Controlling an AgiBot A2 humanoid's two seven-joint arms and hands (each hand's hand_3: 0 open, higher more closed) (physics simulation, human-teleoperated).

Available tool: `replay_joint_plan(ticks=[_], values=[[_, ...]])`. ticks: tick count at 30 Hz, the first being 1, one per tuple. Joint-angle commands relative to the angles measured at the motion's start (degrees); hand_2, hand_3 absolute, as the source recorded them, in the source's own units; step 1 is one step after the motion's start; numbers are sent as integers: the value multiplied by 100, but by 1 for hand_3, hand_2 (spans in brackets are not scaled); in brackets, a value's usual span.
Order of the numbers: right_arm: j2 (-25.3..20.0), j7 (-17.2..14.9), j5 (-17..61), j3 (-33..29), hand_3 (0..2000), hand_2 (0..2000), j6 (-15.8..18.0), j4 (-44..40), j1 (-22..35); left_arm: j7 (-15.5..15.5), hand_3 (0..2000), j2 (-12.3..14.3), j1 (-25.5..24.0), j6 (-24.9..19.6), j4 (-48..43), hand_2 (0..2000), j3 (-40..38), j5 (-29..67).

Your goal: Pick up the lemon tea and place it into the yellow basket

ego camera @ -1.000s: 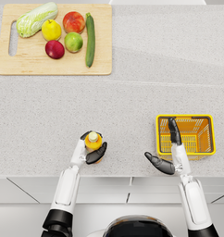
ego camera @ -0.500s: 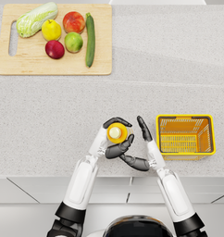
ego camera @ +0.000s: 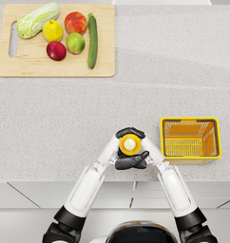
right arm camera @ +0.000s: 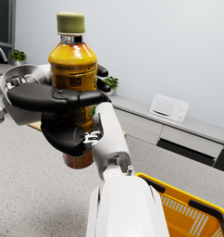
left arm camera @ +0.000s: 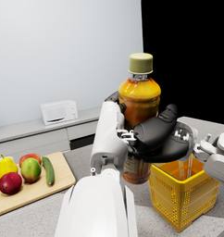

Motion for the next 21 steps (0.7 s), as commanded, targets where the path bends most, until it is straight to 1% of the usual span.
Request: replay_joint_plan(ticks=[1, 3, 4, 5, 6, 7, 8, 9, 11, 12, 13, 14, 15, 16, 17, 18, 19, 21], values=[[-101, 0, -2, -81, 2000, 2000, 178, 346, 190, 1, 693, -151, -174, 25, -496, 0, -58, -6], [-125, -8, -10, -817, 2000, 2000, 445, 520, 198, 14, 40, -445, -564, 72, -875, 0, -638, -18], [-123, -1, -16, -1247, 2000, 2000, 404, 509, 196, 22, 0, -542, -783, 127, -1033, 0, -1073, -21], [-101, -6, -19, -1697, 2000, 2000, 364, 469, 153, 27, 0, -595, -982, 158, -1187, 0, -1497, -23], [-82, 11, -22, -2018, 2000, 2000, 293, 536, 60, 31, 0, -600, -1107, 189, -1250, 0, -1819, -25], [-76, 28, -25, -2355, 2000, 2000, 238, 661, -16, 34, 0, -571, -1177, 211, -1244, 0, -2149, -27], [-78, 21, -26, -2652, 2000, 2000, 244, 763, -86, 36, 0, -529, -1157, 227, -1229, 0, -2412, -29], [-76, 25, -28, -2900, 2000, 2000, 167, 811, -76, 38, 0, -498, -1091, 239, -1224, 0, -2621, -30], [-72, 29, -31, -3295, 2000, 2000, 78, 770, -132, 39, 0, -482, -971, 253, -1234, 0, -2823, -32], [-78, 33, -33, -3427, 2000, 2000, -109, 703, -177, 40, 0, -481, -919, 257, -1177, 0, -2881, -33], [-77, 35, -34, -3497, 2000, 2000, -289, 534, -203, 40, 0, -468, -900, 260, -1146, 0, -2907, -33], [-57, 32, -35, -3407, 2000, 2000, -398, 43, -157, 41, 0, -460, -860, 262, -896, 0, -2926, -33], [-48, -535, -38, -3344, 2000, 2000, -394, -64, -82, 41, 0, -454, -860, 264, -896, 0, -2930, -33], [-34, -941, -36, -3298, 2000, 2000, -405, -188, -13, 41, 0, -447, -853, 265, -862, 0, -2927, -34], [-26, -1239, -36, -3285, 2000, 2000, -393, -248, 27, 41, 0, -440, -852, 265, -862, 0, -2932, -34], [-20, -1454, -35, -3293, 1673, 639, -315, -333, 52, 41, 0, -434, -832, 266, -831, 0, -2953, -34], [-24, -1609, -36, -3282, 1347, 0, -421, -248, 27, 41, 0, -426, -798, 266, -811, 0, -2954, -34], [-23, -1760, -37, -3275, 693, 0, -617, -87, 34, 41, 0, -406, -618, 267, -761, 0, -2911, -34]])
